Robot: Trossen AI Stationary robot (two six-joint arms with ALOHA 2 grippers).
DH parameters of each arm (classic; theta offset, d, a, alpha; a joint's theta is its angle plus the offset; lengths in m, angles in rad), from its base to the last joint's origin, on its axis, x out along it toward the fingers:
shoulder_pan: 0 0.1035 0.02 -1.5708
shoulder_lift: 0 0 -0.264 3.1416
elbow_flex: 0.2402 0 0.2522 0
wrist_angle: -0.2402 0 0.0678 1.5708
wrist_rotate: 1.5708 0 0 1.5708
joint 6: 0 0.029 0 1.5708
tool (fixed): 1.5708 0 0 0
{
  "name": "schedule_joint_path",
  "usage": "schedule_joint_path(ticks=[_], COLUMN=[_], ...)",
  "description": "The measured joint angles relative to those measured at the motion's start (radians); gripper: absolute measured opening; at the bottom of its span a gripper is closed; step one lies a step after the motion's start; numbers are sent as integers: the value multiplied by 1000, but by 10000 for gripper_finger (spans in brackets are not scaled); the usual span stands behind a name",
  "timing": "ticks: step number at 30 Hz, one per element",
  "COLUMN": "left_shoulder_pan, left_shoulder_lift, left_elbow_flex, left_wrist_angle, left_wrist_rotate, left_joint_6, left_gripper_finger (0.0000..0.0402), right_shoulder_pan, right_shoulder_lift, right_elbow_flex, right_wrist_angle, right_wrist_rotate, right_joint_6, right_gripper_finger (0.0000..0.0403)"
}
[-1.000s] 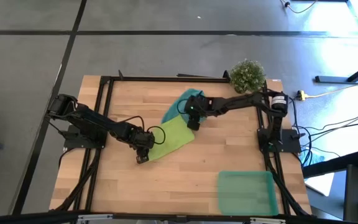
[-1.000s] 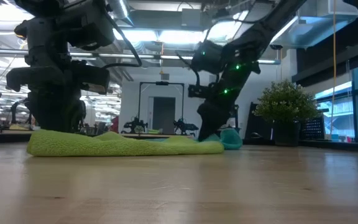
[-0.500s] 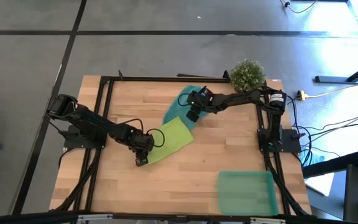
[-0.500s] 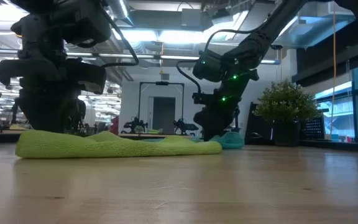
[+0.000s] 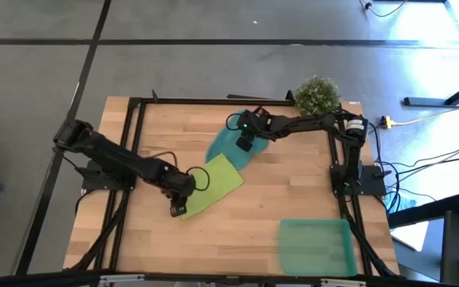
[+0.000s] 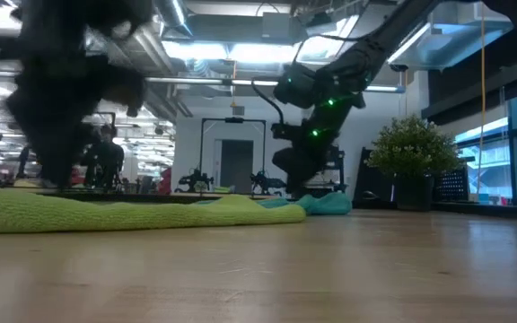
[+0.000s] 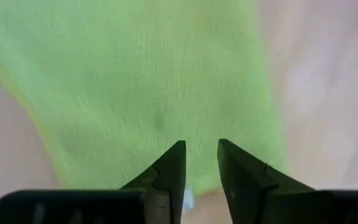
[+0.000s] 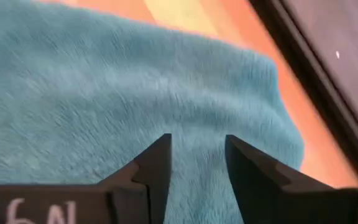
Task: Roll microfiber towels into tight, uniform cylinder then place into a basket
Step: Fold the green microfiber cloth
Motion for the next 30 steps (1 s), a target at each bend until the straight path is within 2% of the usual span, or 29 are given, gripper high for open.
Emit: schedule_joint_path(ticks=[3,6,9,11,20,26,30], left_shoulder_pan=[0,13,48,77,135,129,113], left_shoulder_lift=[-59,-103,-94,-75,34,133,157], left_elbow_flex=[19,15,-21,-37,-81,-75,-72], left_wrist_angle=[-97,-86,-79,-38,143,172,154], left_wrist_rotate=[-147,-281,-301,-327,-316,-269,-265], left_joint_6=[1,11,29,42,199,229,221], left_gripper_finger=[89,89,89,89,89,89,89], right_shoulder_pan=[24,43,46,45,31,30,20], right_shoulder_lift=[0,-1,1,4,34,58,57], right_elbow_flex=[38,50,47,35,-48,-53,-53], right_wrist_angle=[1,24,44,60,93,119,118], right_wrist_rotate=[-69,-200,-335,-382,-387,-385,-358], right_joint_6=[-35,-77,-102,-106,-106,-101,-79], right_gripper_finger=[149,149,149,149,149,149,149])
